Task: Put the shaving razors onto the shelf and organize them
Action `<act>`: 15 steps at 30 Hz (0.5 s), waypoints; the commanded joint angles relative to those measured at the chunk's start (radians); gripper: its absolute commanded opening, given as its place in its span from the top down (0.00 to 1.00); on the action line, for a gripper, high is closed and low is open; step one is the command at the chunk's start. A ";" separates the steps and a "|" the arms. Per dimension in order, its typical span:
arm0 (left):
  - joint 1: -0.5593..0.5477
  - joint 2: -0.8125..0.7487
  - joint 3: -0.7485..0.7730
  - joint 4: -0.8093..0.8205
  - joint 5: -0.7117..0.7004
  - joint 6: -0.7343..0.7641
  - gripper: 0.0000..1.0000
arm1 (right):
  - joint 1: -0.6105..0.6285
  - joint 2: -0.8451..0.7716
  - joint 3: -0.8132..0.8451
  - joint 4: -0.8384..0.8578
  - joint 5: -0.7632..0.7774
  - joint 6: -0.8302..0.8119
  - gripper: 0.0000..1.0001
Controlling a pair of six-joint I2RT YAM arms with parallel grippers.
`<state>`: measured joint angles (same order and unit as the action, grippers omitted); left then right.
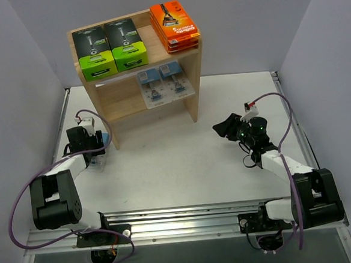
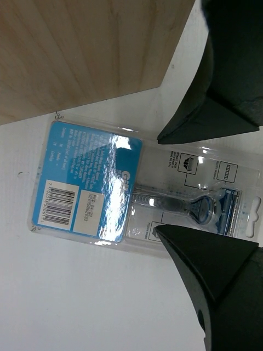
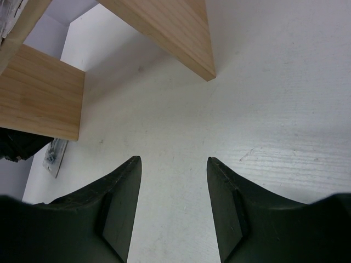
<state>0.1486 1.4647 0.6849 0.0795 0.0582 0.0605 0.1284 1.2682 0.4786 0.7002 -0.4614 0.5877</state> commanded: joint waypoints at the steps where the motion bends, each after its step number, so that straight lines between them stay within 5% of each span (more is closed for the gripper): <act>1: 0.003 0.040 0.050 -0.064 0.008 -0.004 0.31 | -0.010 0.005 -0.003 0.065 -0.034 0.014 0.53; 15: 0.003 0.161 0.133 -0.185 -0.049 -0.037 0.34 | -0.019 0.042 -0.006 0.082 -0.051 0.021 0.54</act>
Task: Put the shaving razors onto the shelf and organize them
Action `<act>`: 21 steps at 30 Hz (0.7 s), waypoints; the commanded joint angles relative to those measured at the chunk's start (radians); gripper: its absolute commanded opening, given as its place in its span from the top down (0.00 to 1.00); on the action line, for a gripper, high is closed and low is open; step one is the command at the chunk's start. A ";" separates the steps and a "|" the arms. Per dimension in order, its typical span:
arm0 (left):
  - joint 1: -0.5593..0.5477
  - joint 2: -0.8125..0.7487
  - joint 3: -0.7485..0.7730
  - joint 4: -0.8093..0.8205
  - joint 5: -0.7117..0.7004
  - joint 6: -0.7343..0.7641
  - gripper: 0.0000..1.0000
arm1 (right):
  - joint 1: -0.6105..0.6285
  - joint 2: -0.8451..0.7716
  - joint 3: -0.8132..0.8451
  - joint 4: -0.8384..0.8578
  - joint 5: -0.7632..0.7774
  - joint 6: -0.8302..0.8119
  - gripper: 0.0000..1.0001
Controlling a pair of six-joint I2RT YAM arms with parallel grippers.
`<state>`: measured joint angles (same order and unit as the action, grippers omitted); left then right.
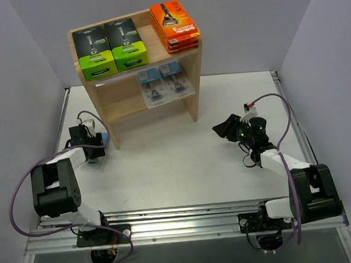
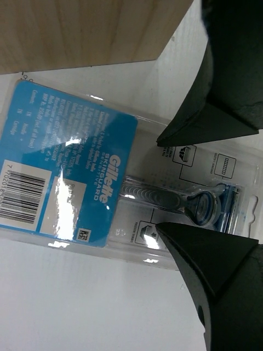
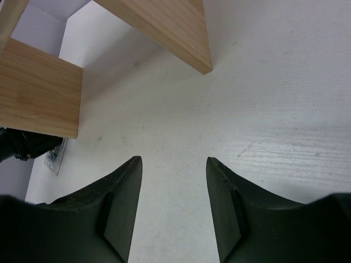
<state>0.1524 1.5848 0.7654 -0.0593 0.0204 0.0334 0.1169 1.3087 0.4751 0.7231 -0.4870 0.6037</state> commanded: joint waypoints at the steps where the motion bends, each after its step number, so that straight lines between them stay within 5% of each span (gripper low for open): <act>1: -0.001 0.050 0.061 -0.063 -0.011 -0.015 0.34 | -0.011 0.000 -0.004 0.062 -0.028 0.005 0.54; 4: -0.001 0.090 0.092 -0.097 -0.001 -0.021 0.37 | -0.014 -0.003 -0.006 0.062 -0.030 0.005 0.55; 12: -0.001 0.086 0.106 -0.119 0.053 -0.075 0.74 | -0.023 -0.023 -0.004 0.039 -0.030 -0.004 0.55; 21: -0.001 -0.009 0.115 -0.145 0.059 -0.101 0.97 | -0.025 -0.061 0.011 -0.027 -0.006 -0.039 0.55</act>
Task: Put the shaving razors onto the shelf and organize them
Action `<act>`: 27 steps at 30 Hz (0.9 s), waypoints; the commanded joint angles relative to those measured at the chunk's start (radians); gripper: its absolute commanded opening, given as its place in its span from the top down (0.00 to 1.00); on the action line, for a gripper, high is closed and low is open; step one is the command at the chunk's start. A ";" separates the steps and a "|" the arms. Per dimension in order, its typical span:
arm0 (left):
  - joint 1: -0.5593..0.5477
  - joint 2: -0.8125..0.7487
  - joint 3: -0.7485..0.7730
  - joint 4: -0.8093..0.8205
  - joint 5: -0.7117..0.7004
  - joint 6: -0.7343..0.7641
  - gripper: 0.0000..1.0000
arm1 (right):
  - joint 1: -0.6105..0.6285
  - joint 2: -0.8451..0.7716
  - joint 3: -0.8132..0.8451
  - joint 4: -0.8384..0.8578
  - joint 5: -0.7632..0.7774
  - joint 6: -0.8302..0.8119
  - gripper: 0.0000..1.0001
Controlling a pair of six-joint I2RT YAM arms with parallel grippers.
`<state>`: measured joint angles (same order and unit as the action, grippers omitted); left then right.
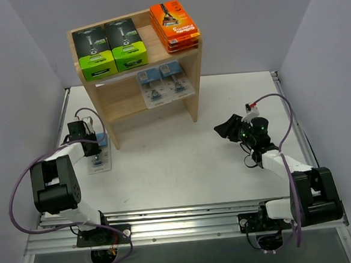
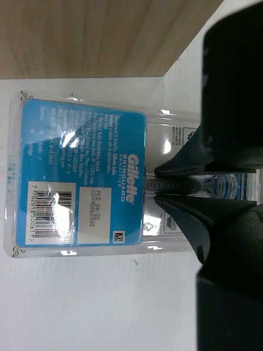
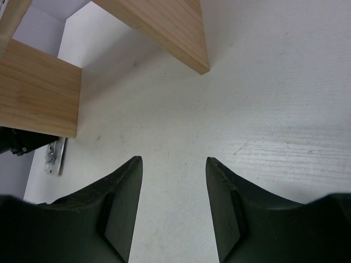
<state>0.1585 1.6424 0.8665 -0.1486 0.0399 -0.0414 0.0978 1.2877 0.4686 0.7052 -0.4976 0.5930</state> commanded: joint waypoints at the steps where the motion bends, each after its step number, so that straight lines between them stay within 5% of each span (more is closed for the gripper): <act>1: -0.007 -0.084 0.014 -0.057 0.040 -0.038 0.98 | -0.006 -0.042 0.018 -0.012 0.007 -0.032 0.55; 15: -0.007 -0.588 -0.004 -0.299 -0.093 -0.276 0.98 | -0.007 -0.039 0.048 -0.065 0.033 -0.064 0.55; 27: -0.077 -0.826 -0.029 -0.371 -0.005 -0.448 0.98 | -0.012 -0.070 0.084 -0.156 0.031 -0.068 0.55</act>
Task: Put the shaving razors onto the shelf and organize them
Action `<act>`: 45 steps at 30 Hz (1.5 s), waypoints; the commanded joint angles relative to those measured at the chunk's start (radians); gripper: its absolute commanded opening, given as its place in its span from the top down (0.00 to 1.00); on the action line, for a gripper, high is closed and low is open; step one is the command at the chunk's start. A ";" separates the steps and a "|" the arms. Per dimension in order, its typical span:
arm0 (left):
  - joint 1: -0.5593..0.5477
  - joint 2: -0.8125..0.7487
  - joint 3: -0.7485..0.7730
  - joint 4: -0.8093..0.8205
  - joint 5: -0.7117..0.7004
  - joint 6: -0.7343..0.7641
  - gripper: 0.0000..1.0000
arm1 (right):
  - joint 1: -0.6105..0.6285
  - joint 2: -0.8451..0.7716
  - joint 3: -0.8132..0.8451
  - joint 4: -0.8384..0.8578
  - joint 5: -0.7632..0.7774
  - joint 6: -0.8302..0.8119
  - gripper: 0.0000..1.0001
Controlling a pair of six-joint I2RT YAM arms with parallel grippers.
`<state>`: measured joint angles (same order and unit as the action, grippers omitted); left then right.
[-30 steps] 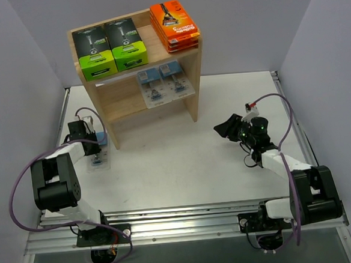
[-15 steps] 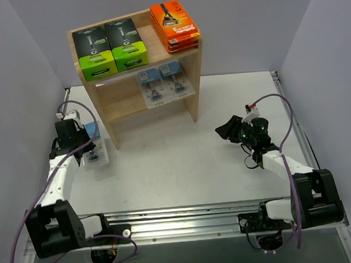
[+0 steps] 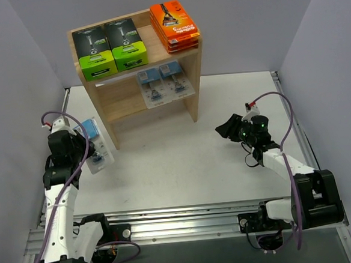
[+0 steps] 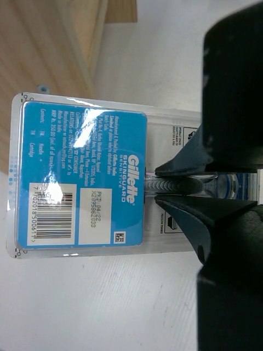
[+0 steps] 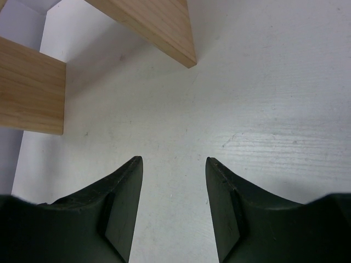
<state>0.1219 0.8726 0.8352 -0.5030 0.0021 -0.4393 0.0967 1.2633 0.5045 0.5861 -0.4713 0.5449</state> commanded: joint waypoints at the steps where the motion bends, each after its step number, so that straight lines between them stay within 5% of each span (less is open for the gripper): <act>1: -0.056 -0.087 -0.001 -0.016 0.044 -0.041 0.98 | -0.012 -0.050 0.061 -0.051 0.013 -0.025 0.55; 6: -0.218 -0.176 -0.021 -0.032 0.142 -0.004 0.98 | -0.012 -0.074 0.106 -0.140 0.026 -0.048 0.55; 18: -0.398 -0.299 -0.080 0.049 0.285 -0.013 0.98 | -0.012 -0.151 0.141 -0.264 0.065 -0.054 0.55; 27: -0.530 -0.294 -0.169 0.133 0.167 -0.142 0.98 | -0.011 -0.219 0.166 -0.354 0.095 -0.063 0.55; 36: -0.798 -0.057 -0.154 0.244 -0.143 -0.206 0.98 | -0.009 -0.240 0.155 -0.391 0.103 -0.077 0.55; 45: -0.854 0.316 -0.071 0.426 -0.226 -0.306 0.98 | -0.012 -0.262 0.144 -0.454 0.076 -0.108 0.54</act>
<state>-0.7113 1.1217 0.6834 -0.2157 -0.1509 -0.6930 0.0910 1.0279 0.6289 0.1482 -0.3798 0.4618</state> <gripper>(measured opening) 0.243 0.459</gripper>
